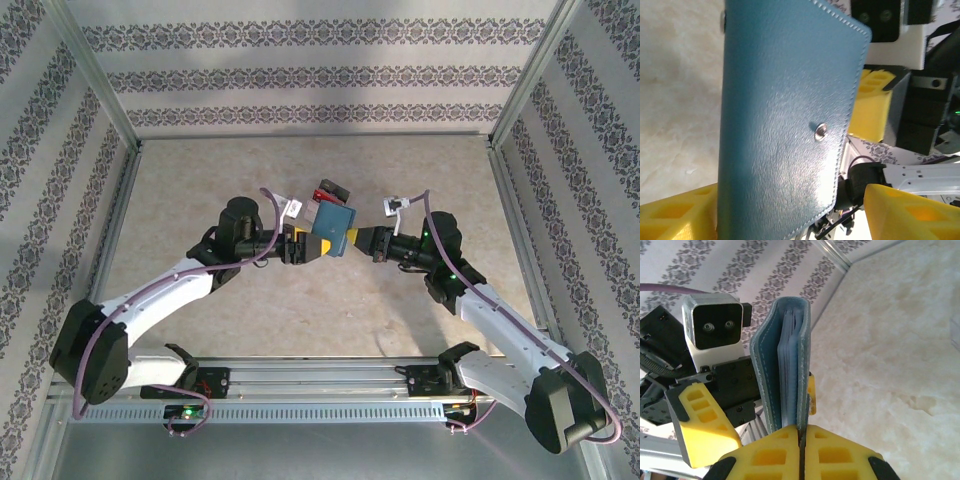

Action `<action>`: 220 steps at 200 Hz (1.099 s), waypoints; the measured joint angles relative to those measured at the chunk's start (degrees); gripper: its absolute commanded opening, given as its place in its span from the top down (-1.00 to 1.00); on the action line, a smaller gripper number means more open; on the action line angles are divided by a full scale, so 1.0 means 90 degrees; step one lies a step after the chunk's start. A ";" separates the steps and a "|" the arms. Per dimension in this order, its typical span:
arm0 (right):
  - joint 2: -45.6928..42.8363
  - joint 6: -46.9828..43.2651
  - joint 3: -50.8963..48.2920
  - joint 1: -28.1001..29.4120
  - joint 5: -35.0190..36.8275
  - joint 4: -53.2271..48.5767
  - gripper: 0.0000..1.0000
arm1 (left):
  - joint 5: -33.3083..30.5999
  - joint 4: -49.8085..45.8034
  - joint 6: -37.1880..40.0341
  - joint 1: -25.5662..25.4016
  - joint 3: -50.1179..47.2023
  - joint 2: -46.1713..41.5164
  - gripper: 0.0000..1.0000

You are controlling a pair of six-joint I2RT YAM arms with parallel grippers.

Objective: Take the credit cards out of the card holder

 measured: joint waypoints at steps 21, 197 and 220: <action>0.0002 -0.0002 0.0000 0.0000 0.0158 -0.0255 1.00 | -0.0063 -0.0019 0.0000 0.0000 -0.0032 0.0221 -0.45; 0.0243 -0.0265 0.0627 0.0221 0.0580 -0.1656 1.00 | -0.0265 -0.0036 0.0323 0.0000 0.0019 0.0777 -0.99; 0.0243 -0.0342 0.0663 0.0223 0.0663 -0.1824 1.00 | -0.0367 -0.0114 0.0464 0.0000 0.0070 0.0724 -0.99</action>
